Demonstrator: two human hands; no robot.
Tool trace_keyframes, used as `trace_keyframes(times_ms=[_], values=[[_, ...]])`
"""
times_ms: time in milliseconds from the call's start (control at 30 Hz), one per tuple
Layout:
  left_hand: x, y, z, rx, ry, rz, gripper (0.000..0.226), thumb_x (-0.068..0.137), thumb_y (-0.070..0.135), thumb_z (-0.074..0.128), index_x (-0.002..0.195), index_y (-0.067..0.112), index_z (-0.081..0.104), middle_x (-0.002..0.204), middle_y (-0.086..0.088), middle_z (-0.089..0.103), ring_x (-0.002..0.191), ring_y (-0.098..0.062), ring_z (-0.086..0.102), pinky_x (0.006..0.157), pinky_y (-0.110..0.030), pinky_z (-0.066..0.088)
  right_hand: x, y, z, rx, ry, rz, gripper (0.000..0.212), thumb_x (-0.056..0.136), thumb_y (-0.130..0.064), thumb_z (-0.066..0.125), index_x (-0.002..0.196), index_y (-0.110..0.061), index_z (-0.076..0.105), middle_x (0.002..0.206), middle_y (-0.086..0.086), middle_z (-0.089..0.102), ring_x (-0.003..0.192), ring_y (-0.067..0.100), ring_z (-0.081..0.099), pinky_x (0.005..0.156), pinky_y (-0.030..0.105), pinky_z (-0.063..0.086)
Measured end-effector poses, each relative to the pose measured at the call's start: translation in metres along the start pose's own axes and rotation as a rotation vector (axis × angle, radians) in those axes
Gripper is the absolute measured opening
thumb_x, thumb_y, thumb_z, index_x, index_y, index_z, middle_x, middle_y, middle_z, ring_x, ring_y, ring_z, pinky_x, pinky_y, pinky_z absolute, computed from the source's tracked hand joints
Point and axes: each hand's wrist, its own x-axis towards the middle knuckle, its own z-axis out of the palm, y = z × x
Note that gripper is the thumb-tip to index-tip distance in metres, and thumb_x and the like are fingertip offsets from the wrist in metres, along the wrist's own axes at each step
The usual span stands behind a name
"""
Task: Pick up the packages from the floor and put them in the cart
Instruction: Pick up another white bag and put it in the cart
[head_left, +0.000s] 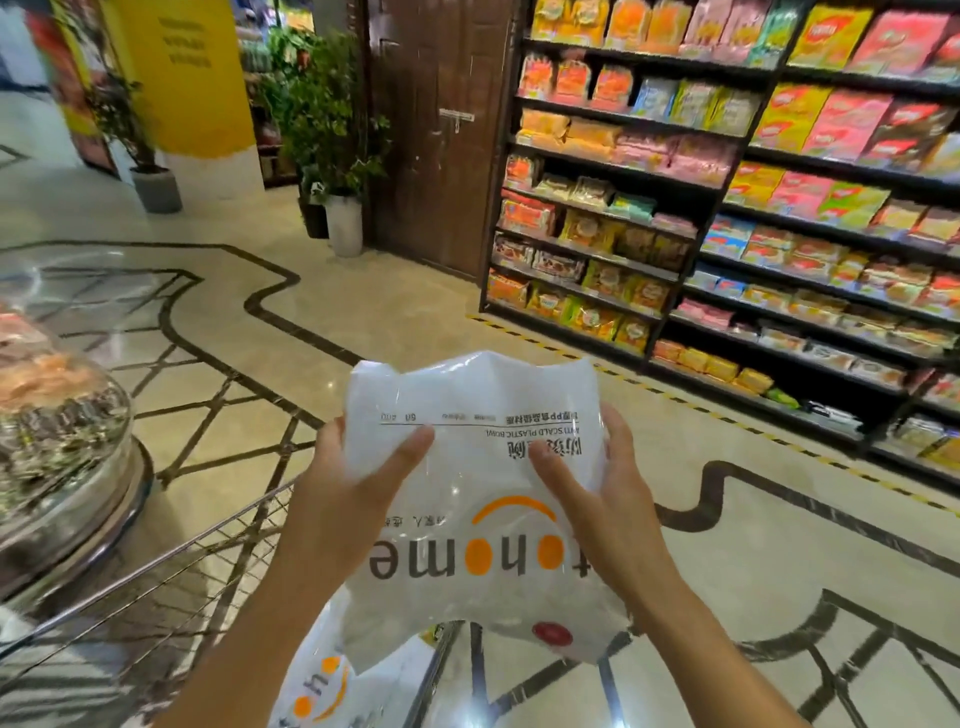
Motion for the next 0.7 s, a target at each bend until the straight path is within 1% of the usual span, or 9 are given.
trace_keyframes(times_ms=[100, 167, 267, 400, 500, 567, 600, 667, 700], values=[[0.036, -0.021, -0.008, -0.042, 0.051, -0.044, 0.082, 0.064, 0.078, 0.075, 0.127, 0.030, 0.053, 0.103, 0.009, 0.073, 0.089, -0.015, 0.072, 0.079, -0.044, 0.060, 0.037, 0.013, 0.033, 0.028, -0.073, 0.024, 0.070, 0.075, -0.074, 0.074, 0.132, -0.069, 0.033, 0.116, -0.016, 0.074, 0.098, 0.009, 0.076, 0.081, 0.044, 0.065], [0.054, -0.043, -0.016, -0.064, 0.105, -0.097, 0.081, 0.064, 0.078, 0.076, 0.126, 0.032, 0.054, 0.104, 0.010, 0.073, 0.091, -0.015, 0.072, 0.080, -0.044, 0.059, 0.055, 0.020, 0.058, 0.019, -0.132, 0.029, 0.063, 0.075, -0.073, 0.074, 0.124, -0.075, 0.033, 0.113, -0.015, 0.074, 0.097, 0.009, 0.076, 0.080, 0.042, 0.065], [0.079, -0.086, -0.033, -0.047, 0.168, -0.133, 0.080, 0.061, 0.088, 0.071, 0.119, 0.033, 0.061, 0.103, 0.010, 0.076, 0.093, -0.017, 0.075, 0.084, -0.050, 0.059, 0.076, 0.033, 0.098, -0.017, -0.229, 0.011, 0.053, 0.081, -0.069, 0.074, 0.115, -0.080, 0.035, 0.117, -0.024, 0.068, 0.103, -0.004, 0.069, 0.082, 0.027, 0.057], [0.089, -0.146, -0.041, -0.118, 0.303, -0.262, 0.071, 0.066, 0.080, 0.077, 0.117, 0.034, 0.060, 0.107, 0.012, 0.075, 0.097, -0.014, 0.073, 0.088, -0.047, 0.058, 0.095, 0.073, 0.152, 0.017, -0.412, 0.017, 0.061, 0.088, -0.048, 0.078, 0.138, -0.051, 0.043, 0.118, -0.027, 0.067, 0.106, -0.003, 0.068, 0.081, 0.019, 0.055], [0.088, -0.188, -0.032, -0.251, 0.388, -0.378, 0.082, 0.061, 0.071, 0.085, 0.125, 0.027, 0.058, 0.113, 0.006, 0.073, 0.102, -0.018, 0.073, 0.091, -0.051, 0.058, 0.101, 0.118, 0.191, 0.012, -0.540, 0.070, 0.057, 0.090, -0.041, 0.079, 0.133, -0.055, 0.045, 0.118, -0.026, 0.068, 0.108, 0.001, 0.069, 0.087, 0.026, 0.057], [0.086, -0.212, -0.021, -0.298, 0.467, -0.474, 0.081, 0.060, 0.064, 0.088, 0.125, 0.024, 0.059, 0.113, 0.001, 0.074, 0.101, -0.020, 0.073, 0.088, -0.045, 0.060, 0.101, 0.154, 0.212, -0.008, -0.632, 0.122, 0.066, 0.089, -0.048, 0.079, 0.143, -0.053, 0.041, 0.135, -0.016, 0.065, 0.123, 0.007, 0.065, 0.100, 0.036, 0.055], [0.084, -0.224, -0.015, -0.303, 0.506, -0.503, 0.075, 0.062, 0.059, 0.089, 0.123, 0.025, 0.062, 0.109, 0.002, 0.075, 0.099, -0.019, 0.073, 0.085, -0.035, 0.060, 0.101, 0.169, 0.220, -0.018, -0.684, 0.147, 0.071, 0.088, -0.051, 0.078, 0.146, -0.051, 0.038, 0.143, -0.014, 0.060, 0.130, 0.008, 0.060, 0.106, 0.033, 0.052], [0.075, -0.241, -0.004, -0.270, 0.556, -0.580, 0.055, 0.072, 0.049, 0.090, 0.117, 0.028, 0.067, 0.101, 0.009, 0.074, 0.094, -0.011, 0.070, 0.076, -0.015, 0.053, 0.099, 0.194, 0.234, -0.059, -0.772, 0.202, 0.073, 0.092, -0.044, 0.076, 0.150, -0.047, 0.032, 0.146, -0.024, 0.050, 0.134, 0.004, 0.053, 0.105, 0.010, 0.041], [0.072, -0.248, 0.001, -0.266, 0.582, -0.629, 0.058, 0.071, 0.051, 0.089, 0.119, 0.028, 0.067, 0.105, 0.010, 0.073, 0.098, -0.011, 0.069, 0.077, -0.014, 0.050, 0.100, 0.204, 0.240, -0.070, -0.817, 0.215, 0.072, 0.093, -0.038, 0.076, 0.149, -0.042, 0.031, 0.139, -0.031, 0.047, 0.130, 0.002, 0.053, 0.097, 0.001, 0.038]])
